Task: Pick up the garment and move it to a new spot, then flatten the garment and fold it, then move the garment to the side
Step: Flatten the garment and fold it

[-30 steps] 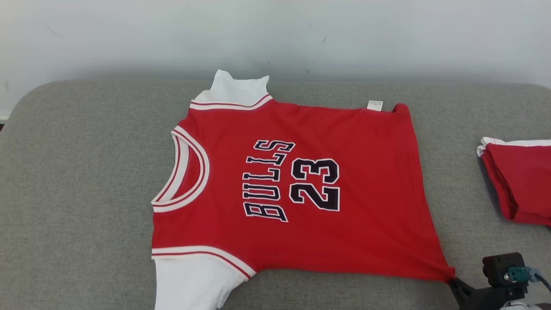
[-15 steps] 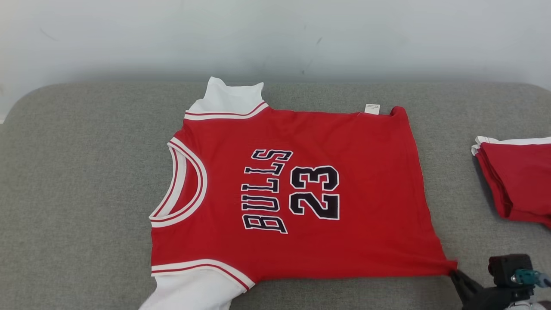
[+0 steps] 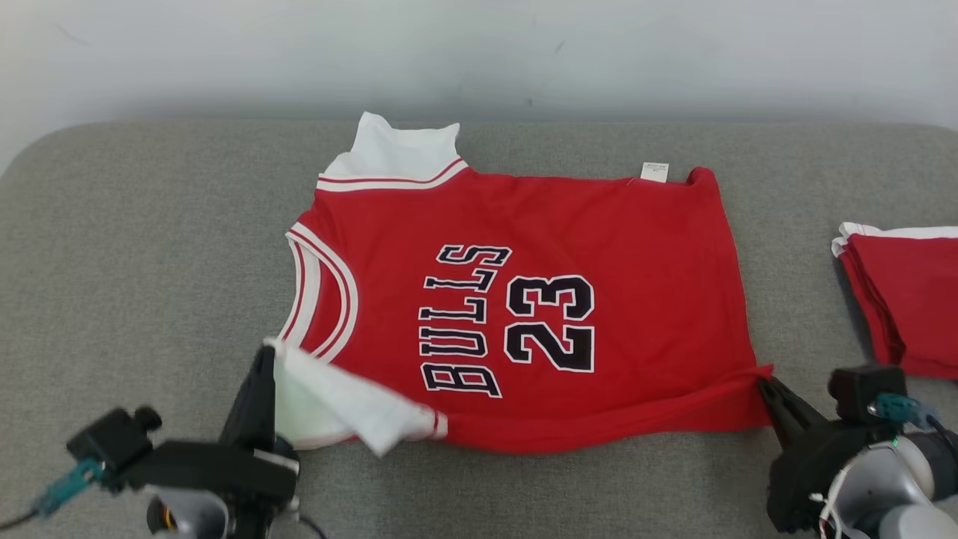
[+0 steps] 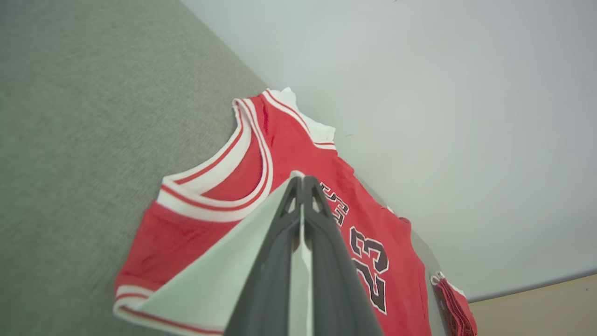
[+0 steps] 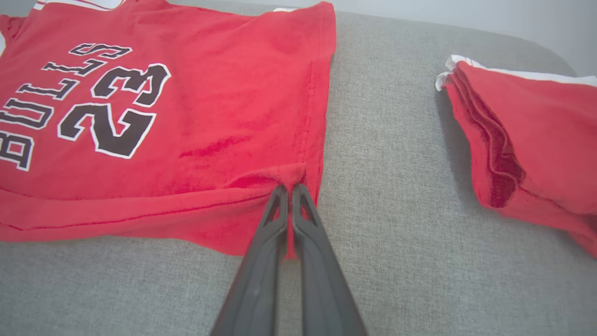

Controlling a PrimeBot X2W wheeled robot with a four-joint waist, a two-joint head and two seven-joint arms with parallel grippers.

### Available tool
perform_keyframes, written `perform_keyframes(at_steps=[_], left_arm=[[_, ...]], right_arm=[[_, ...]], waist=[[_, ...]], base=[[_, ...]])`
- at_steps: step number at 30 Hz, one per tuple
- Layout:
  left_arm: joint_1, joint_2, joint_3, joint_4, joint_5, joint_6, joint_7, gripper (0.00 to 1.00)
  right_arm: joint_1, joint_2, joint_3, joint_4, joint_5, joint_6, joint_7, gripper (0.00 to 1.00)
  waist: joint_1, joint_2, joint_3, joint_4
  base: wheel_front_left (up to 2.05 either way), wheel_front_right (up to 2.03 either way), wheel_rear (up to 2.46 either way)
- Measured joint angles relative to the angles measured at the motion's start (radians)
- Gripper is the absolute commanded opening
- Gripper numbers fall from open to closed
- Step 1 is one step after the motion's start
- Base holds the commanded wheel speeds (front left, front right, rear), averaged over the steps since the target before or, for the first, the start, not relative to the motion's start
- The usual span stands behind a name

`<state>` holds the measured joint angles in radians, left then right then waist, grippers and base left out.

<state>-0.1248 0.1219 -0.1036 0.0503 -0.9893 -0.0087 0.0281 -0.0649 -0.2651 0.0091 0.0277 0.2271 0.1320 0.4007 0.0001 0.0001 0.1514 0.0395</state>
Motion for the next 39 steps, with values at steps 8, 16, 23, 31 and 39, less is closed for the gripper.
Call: perform_keyframes(at_steps=[8,16,23,31,39], left_arm=[[-0.230,-0.014,-0.024,0.184,0.083,0.011,-0.073,0.00],[-0.353,-0.017,-0.020,0.285,0.117,-0.001,-0.143,0.00],[-0.401,-0.012,-0.021,0.351,0.132,-0.008,-0.174,0.00],[-0.419,-0.007,-0.013,0.399,0.148,0.008,-0.212,0.00],[-0.465,-0.014,-0.033,0.436,0.156,-0.010,-0.226,0.00]], right_arm=[[-0.116,-0.009,0.072,0.104,0.000,0.000,-0.043,0.00],[-0.182,-0.010,0.079,0.164,-0.007,0.000,-0.108,0.00],[-0.193,0.003,0.064,0.200,-0.025,0.000,-0.134,0.00],[-0.220,0.028,0.029,0.217,-0.058,0.000,-0.172,0.00],[-0.247,0.032,0.028,0.243,-0.068,0.000,-0.177,0.00]], waist=[[0.0001,0.0000,0.045,-0.016],[0.0001,0.0000,0.087,-0.026],[0.0001,0.0000,0.105,-0.025],[0.0000,0.0000,0.121,-0.025],[0.0000,0.0000,0.140,-0.013]], base=[[0.00,0.00,0.00],[0.00,0.00,0.00],[0.00,0.00,0.00],[0.00,0.00,0.00],[0.00,0.00,0.00]])
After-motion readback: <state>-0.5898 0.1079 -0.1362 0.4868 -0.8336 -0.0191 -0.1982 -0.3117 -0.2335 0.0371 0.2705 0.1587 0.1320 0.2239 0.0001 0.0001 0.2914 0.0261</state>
